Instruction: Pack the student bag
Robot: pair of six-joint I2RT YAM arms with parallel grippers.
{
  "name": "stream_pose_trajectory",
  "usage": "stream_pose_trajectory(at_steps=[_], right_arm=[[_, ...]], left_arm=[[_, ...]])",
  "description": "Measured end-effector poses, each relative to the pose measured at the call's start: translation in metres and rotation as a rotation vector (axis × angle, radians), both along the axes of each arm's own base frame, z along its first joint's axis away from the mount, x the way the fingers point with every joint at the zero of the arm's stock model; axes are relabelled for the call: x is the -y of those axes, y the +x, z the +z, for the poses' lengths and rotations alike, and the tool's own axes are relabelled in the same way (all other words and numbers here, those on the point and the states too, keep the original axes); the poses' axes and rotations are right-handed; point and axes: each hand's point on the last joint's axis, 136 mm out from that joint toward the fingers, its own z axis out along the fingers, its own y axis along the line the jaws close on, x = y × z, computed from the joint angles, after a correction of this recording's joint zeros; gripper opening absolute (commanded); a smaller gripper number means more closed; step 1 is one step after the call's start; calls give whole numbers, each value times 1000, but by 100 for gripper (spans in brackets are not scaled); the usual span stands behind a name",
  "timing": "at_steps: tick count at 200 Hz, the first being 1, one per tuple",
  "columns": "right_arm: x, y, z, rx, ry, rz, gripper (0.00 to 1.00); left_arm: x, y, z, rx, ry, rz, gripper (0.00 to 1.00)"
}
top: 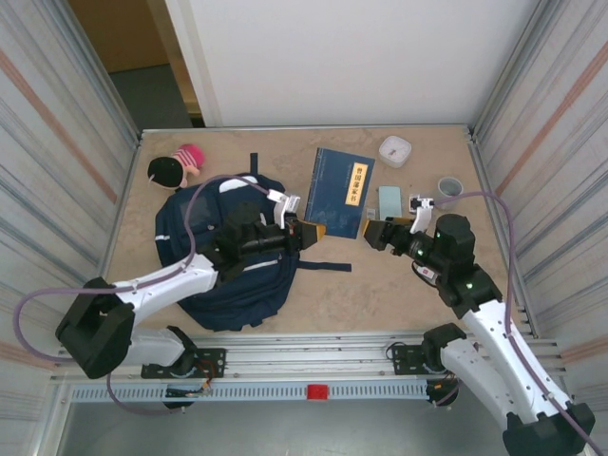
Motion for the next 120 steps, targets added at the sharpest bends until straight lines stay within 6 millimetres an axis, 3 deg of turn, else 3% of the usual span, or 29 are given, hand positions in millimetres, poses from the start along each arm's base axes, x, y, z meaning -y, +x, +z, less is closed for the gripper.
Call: stream_pose_trajectory(at_steps=[24, 52, 73, 95, 104, 106, 107, 111, 115, 120], right_arm=[[-10, -6, 6, 30, 63, 80, 90], [-24, -17, 22, 84, 143, 192, 92], [-34, -28, 38, 129, 186, 291, 85], [-40, -35, 44, 140, 211, 352, 51], [-41, -37, 47, 151, 214, 365, 30], [-41, -38, 47, 153, 215, 367, 24], [-41, -38, 47, 152, 215, 368, 17], [-41, -38, 48, 158, 216, 369, 8], [-40, -38, 49, 162, 217, 369, 1], [-40, -39, 51, 168, 217, 368, 0]], left_arm=[[5, -16, 23, 40, -80, -89, 2], [10, -30, 34, 49, -122, -156, 2], [12, -39, 40, 49, -144, -201, 2], [13, -43, 44, 48, -163, -218, 2], [13, -43, 45, 48, -166, -214, 4], [13, -42, 45, 48, -165, -213, 5], [13, -42, 45, 48, -165, -211, 5], [13, -41, 45, 46, -164, -206, 7], [13, -40, 44, 45, -163, -200, 10], [13, -39, 43, 43, -160, -192, 14]])
